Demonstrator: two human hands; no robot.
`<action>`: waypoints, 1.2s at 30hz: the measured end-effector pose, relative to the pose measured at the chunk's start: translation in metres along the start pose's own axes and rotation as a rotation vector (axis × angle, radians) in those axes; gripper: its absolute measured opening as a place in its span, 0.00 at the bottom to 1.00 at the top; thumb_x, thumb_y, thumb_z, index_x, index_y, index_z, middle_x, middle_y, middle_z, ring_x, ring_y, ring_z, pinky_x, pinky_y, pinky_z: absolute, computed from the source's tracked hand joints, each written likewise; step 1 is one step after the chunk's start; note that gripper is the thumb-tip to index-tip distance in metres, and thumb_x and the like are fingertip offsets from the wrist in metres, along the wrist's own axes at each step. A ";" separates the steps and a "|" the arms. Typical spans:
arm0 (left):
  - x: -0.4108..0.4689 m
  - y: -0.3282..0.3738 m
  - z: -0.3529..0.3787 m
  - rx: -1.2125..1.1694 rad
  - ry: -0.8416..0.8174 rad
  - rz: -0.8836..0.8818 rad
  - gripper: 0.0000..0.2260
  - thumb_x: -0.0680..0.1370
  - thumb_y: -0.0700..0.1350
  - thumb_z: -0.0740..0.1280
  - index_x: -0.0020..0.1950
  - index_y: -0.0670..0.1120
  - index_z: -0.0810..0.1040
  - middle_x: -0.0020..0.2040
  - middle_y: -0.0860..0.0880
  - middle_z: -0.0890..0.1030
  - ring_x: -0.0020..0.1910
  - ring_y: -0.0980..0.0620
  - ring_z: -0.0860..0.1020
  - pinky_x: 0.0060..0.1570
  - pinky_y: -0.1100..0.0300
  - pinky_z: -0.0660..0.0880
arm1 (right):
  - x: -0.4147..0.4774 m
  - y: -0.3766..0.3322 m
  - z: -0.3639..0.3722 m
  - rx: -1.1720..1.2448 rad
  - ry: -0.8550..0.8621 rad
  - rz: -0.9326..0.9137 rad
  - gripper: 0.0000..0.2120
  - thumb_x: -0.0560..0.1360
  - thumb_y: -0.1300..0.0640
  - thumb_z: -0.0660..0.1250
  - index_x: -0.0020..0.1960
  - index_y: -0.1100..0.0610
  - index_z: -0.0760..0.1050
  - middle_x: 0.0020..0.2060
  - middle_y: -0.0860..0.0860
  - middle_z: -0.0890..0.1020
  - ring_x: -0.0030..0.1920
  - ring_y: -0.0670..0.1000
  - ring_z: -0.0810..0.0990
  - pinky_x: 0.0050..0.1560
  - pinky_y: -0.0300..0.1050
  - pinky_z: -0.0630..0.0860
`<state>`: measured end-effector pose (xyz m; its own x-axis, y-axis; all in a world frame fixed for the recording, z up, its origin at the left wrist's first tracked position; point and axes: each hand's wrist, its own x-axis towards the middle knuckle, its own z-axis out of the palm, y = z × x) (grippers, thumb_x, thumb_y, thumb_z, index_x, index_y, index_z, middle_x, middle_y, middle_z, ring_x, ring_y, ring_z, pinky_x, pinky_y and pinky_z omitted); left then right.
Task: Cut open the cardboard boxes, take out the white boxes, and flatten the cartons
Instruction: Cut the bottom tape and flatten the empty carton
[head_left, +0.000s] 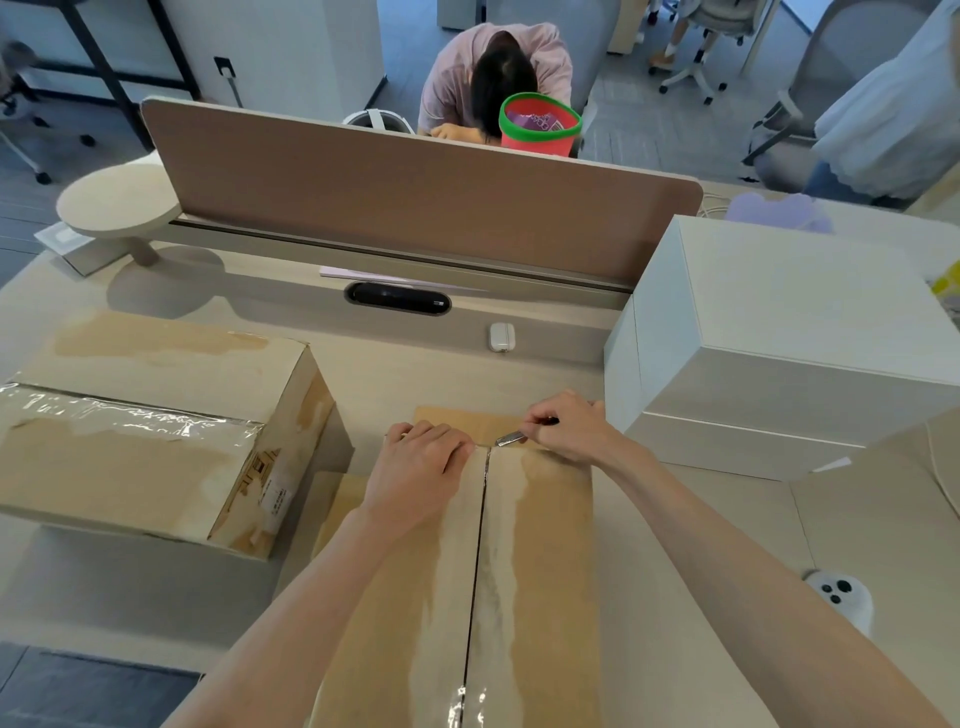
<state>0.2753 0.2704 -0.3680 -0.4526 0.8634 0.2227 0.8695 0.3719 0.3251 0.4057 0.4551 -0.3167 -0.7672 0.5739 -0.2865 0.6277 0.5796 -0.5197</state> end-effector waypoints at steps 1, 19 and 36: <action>0.000 0.000 0.000 -0.005 0.000 -0.002 0.15 0.79 0.54 0.54 0.46 0.55 0.80 0.46 0.61 0.82 0.45 0.54 0.78 0.53 0.57 0.64 | -0.001 0.000 0.000 0.010 -0.004 0.002 0.09 0.75 0.54 0.66 0.40 0.55 0.83 0.28 0.45 0.72 0.41 0.47 0.69 0.45 0.48 0.57; 0.001 0.001 -0.002 -0.041 0.003 0.016 0.16 0.79 0.55 0.54 0.46 0.55 0.80 0.43 0.60 0.82 0.43 0.54 0.77 0.51 0.59 0.63 | 0.015 -0.019 -0.032 -0.302 -0.242 -0.159 0.09 0.70 0.61 0.59 0.40 0.58 0.78 0.32 0.46 0.74 0.52 0.50 0.67 0.45 0.49 0.55; 0.022 0.009 -0.015 -0.171 -0.104 -0.071 0.10 0.81 0.49 0.61 0.56 0.52 0.80 0.55 0.58 0.82 0.58 0.55 0.76 0.65 0.59 0.61 | -0.021 0.011 -0.029 -0.141 0.301 0.010 0.12 0.79 0.54 0.60 0.39 0.53 0.77 0.34 0.49 0.78 0.40 0.51 0.75 0.43 0.46 0.57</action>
<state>0.2703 0.2874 -0.3466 -0.4811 0.8709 0.1009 0.7857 0.3773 0.4902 0.4327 0.4658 -0.2931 -0.7002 0.7133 -0.0294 0.6636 0.6352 -0.3952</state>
